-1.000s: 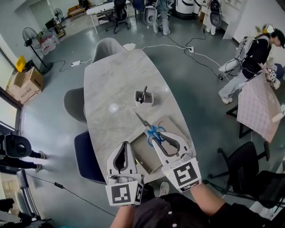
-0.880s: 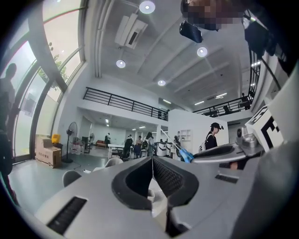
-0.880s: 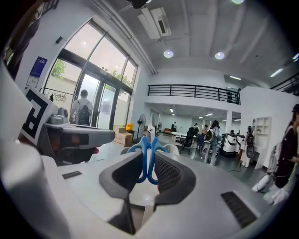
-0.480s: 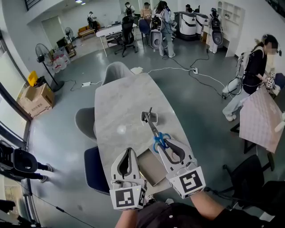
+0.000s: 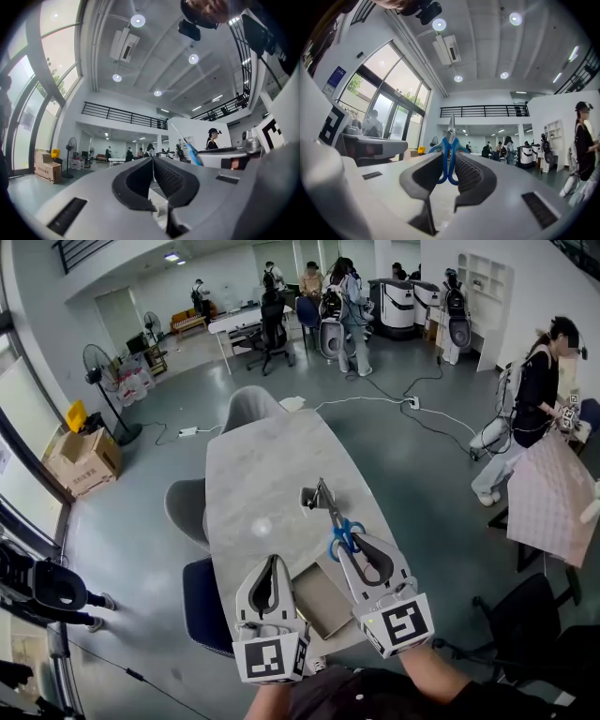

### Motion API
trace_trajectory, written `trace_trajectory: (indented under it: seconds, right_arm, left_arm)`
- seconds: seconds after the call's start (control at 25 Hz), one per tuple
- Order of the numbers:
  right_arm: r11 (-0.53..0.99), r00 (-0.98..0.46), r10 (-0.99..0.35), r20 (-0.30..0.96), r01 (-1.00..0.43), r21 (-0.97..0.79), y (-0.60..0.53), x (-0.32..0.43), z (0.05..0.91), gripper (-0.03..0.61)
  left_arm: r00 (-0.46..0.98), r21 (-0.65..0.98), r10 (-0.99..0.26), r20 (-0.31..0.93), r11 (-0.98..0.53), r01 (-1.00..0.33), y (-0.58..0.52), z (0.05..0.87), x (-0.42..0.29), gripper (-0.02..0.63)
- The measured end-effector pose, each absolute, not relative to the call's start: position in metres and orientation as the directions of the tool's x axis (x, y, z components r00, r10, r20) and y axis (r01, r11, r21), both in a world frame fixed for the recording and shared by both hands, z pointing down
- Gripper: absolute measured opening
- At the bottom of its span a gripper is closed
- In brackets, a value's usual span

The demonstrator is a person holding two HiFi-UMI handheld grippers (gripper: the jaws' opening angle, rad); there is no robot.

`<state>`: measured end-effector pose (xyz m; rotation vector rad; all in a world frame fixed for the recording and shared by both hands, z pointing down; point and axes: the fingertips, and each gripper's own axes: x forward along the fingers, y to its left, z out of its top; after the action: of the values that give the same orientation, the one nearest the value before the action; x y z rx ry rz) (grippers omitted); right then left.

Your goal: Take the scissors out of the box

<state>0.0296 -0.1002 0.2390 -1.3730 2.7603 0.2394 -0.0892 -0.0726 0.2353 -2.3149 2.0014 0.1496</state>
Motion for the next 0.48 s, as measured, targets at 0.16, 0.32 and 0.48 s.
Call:
trace_trajectory:
  seconds: [0.16, 0.32, 0.48]
  right_arm:
    - [0.589, -0.601, -0.790, -0.117, -0.798, 0.124, -0.0967, 0.0249, 0.2362, 0.078]
    - [0.585, -0.598, -0.793, -0.121, -0.801, 0.124, -0.0960, 0.0268, 0.2367, 0.078]
    - [0.582, -0.596, -0.794, -0.123, -0.802, 0.134, -0.0942, 0.0272, 0.2352, 0.078]
  left_arm:
    - [0.139, 0.006, -0.983, -0.119, -0.141, -0.990, -0.0677, 0.2360, -0.0961, 0.017]
    - [0.134, 0.006, -0.984, -0.120, -0.136, -0.991, -0.0659, 0.2374, -0.0950, 0.017]
    - [0.136, 0.001, -0.984, -0.118, -0.137, -0.991, -0.0648, 0.2377, -0.0933, 0.017]
